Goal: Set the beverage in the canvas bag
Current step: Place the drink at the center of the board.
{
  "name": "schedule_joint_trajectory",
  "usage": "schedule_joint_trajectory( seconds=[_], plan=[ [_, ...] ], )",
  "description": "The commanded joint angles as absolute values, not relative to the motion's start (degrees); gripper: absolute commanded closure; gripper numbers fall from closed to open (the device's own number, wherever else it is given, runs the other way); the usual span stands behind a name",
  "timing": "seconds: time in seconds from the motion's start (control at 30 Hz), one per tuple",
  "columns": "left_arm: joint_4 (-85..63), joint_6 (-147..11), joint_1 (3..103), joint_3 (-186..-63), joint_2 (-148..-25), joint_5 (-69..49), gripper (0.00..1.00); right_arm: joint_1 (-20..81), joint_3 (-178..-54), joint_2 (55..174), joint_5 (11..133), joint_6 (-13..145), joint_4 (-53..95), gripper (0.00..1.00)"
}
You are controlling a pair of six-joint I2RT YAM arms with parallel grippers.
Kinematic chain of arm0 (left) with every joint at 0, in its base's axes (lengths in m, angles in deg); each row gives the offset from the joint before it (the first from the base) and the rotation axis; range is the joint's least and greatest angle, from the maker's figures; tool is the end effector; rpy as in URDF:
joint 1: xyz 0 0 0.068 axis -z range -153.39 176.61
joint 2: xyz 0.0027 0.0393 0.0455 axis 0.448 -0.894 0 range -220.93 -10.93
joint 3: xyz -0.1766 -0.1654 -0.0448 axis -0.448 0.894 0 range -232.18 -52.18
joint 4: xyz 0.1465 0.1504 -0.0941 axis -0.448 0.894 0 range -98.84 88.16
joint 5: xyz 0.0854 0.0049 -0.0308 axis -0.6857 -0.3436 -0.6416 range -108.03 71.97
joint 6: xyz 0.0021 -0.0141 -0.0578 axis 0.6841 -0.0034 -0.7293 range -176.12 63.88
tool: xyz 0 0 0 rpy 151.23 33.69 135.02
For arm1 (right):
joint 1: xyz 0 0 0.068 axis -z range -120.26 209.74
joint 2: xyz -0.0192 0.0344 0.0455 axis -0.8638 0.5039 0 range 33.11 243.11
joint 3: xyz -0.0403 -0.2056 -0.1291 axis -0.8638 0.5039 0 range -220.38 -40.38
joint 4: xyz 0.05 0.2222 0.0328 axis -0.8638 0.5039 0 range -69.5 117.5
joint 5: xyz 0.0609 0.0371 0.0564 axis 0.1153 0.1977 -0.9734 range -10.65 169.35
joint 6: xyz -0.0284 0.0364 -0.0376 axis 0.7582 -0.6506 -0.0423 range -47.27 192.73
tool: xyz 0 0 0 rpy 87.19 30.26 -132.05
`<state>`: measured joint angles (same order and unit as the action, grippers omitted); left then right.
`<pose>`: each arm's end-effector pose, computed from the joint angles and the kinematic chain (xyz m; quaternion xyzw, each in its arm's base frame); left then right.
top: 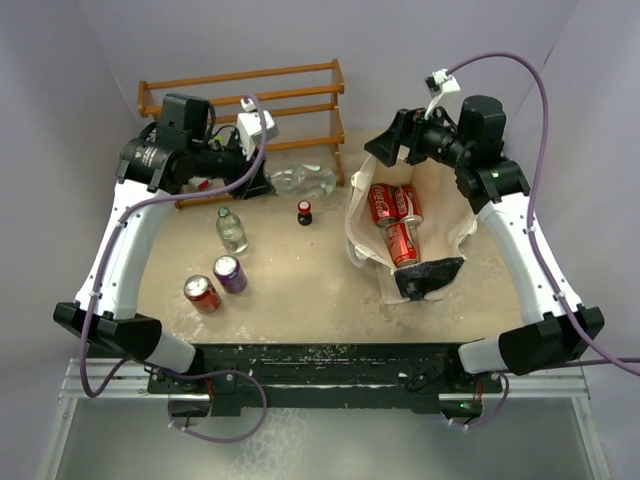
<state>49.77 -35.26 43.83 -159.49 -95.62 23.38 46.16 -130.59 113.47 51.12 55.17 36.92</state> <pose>0.2363 -0.1033 0.4227 0.4236 0.7355 -0.3013 0.4346 0.2770 0.0881 0.4289 -0.1371 0.7291 0.3486 0.5728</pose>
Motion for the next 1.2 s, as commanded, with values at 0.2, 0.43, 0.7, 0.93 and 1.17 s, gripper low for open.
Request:
schedule_joint_trajectory(
  seconds=[0.2,0.43,0.7,0.93,1.17],
  plan=[
    [73.8,-22.2,54.0,-168.5,-100.9,7.7,1.0,47.2,-128.4,106.2,55.8,58.3,35.8,0.09],
    [74.4,-24.0,59.6,-166.1,-108.2,-0.8,1.0,47.7,-124.8,101.8,57.6,60.1,36.8,0.1],
    [76.9,-27.4,64.7,-166.1,-115.0,-10.6,1.0,48.4,-121.9,99.2,59.0,61.4,37.4,0.11],
    [79.2,-30.9,67.1,-166.9,-119.4,-13.8,1.0,48.7,-120.3,98.3,59.3,62.1,37.8,0.11],
    [78.7,-32.0,70.2,-163.0,-121.0,-17.8,1.0,48.9,-117.2,96.4,60.7,63.4,38.4,0.11]
  ],
)
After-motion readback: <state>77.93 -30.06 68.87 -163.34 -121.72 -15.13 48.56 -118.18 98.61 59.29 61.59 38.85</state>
